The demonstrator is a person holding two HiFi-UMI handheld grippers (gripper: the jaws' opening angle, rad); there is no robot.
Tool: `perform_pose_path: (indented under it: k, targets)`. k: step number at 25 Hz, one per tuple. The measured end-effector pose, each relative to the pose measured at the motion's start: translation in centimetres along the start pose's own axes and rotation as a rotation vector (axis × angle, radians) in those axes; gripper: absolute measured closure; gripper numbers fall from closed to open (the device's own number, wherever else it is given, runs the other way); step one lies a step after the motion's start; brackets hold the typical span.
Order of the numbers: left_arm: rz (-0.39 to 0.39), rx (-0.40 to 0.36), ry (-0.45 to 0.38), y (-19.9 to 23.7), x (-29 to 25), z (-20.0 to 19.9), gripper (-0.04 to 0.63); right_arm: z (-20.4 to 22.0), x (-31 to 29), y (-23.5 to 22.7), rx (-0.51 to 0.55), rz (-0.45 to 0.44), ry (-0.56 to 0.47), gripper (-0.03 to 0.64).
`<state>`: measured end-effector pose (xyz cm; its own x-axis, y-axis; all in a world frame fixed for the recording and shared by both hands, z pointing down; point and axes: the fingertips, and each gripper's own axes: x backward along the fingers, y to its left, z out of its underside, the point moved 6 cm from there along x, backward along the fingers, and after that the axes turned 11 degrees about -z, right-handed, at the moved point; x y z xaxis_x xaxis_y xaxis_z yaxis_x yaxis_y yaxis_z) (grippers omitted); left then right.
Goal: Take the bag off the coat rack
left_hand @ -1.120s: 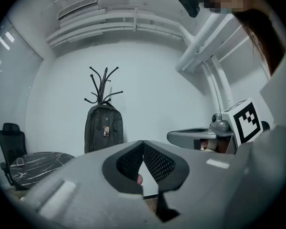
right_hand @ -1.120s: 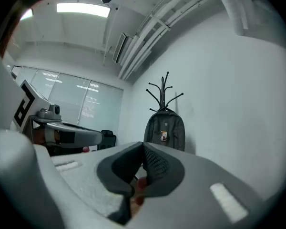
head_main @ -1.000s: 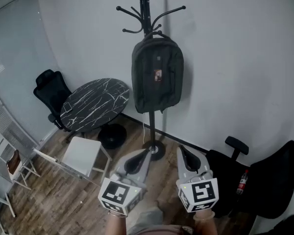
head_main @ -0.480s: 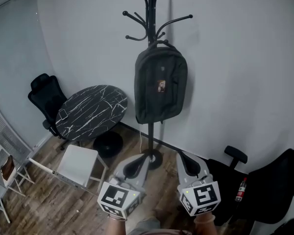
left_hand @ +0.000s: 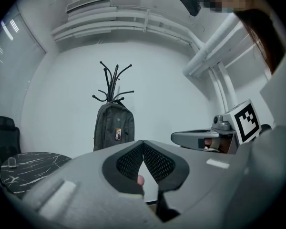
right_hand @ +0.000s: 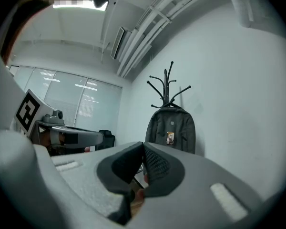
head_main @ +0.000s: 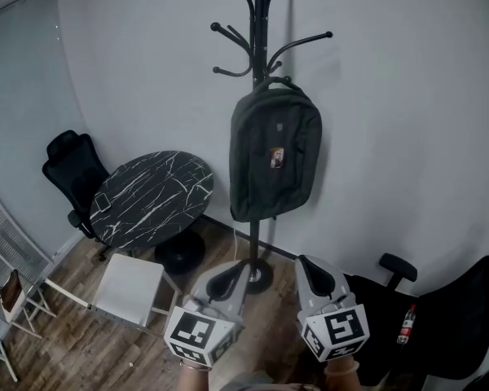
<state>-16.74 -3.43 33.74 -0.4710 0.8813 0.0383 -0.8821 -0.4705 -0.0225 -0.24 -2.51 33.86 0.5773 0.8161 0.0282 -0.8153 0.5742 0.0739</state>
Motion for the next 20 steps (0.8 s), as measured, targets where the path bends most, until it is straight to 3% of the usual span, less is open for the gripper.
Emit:
perform_pose_path:
  k: [20]
  targets:
    - [0.054, -0.001, 0.013, 2.1, -6.2, 1.3, 0.584, 1.2, -4.5, -4.3, 0.021, 0.077, 0.031, 0.6]
